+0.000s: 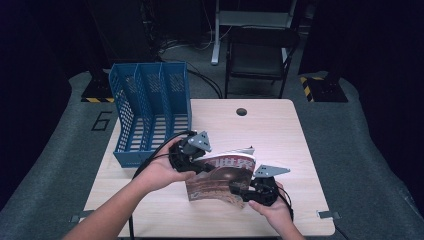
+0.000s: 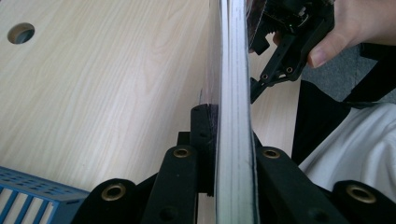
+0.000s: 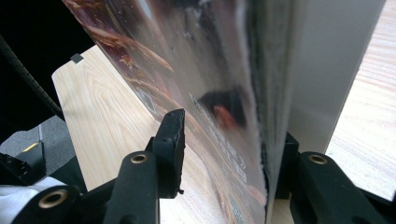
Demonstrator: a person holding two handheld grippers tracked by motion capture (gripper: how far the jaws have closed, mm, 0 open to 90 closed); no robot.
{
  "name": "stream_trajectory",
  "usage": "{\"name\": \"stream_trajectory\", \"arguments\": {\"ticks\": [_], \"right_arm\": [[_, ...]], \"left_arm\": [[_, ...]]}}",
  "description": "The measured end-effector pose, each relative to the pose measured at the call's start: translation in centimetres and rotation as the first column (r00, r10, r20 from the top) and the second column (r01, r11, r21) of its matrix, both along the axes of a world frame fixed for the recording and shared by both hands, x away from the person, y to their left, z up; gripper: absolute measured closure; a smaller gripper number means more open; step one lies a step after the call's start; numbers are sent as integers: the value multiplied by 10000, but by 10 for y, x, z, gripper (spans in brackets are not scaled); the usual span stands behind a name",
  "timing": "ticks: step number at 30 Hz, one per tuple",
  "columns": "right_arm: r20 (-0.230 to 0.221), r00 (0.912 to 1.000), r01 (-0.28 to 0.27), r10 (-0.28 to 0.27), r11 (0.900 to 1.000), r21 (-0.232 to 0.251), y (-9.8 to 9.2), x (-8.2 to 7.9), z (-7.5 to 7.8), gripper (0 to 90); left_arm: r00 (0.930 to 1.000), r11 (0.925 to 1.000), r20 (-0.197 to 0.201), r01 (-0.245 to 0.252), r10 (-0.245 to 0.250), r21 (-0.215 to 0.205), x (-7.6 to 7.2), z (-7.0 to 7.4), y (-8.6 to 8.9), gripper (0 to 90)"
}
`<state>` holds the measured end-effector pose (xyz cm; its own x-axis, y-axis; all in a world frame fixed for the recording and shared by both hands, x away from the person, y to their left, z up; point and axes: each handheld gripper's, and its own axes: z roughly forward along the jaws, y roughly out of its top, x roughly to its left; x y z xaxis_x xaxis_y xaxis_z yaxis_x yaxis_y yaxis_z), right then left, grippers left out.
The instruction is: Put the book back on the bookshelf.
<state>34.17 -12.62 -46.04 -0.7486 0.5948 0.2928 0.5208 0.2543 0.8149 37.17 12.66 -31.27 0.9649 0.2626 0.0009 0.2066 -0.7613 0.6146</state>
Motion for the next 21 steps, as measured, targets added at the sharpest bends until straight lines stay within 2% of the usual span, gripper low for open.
{"name": "stream_trajectory", "arguments": {"ticks": [3, 5, 7, 11, 15, 21], "right_arm": [[-40, 10000, -14, 14, 10000, -38, 0, 0, 0, 584], [-58, 10000, -27, 27, 10000, -24, 0, 0, 0, 588], [-44, 10000, -33, 33, 10000, -42, 0, 0, 0, 592], [-59, 10000, -46, 46, 10000, -53, -1, 0, 1, 609], [117, 9999, -52, 52, 10000, -33, -2, 1, 0, 609], [-12, 10000, 32, -32, 10000, -17, -3, 0, 0, 609]], "left_arm": [[9999, 9999, 26, -123, 123, 47, -1, 0, -2, 840], [10000, 9997, -11, 32, -32, 249, 0, 2, -2, 840], [10000, 9995, -6, -77, 77, 299, -1, 2, -3, 841], [10000, 9988, -19, 49, -48, 484, 0, 4, -5, 839], [9998, 9985, 56, -168, 165, 525, 0, 4, -5, 838], [9999, 9984, -27, -151, 153, 553, 1, 4, -5, 841]]}}
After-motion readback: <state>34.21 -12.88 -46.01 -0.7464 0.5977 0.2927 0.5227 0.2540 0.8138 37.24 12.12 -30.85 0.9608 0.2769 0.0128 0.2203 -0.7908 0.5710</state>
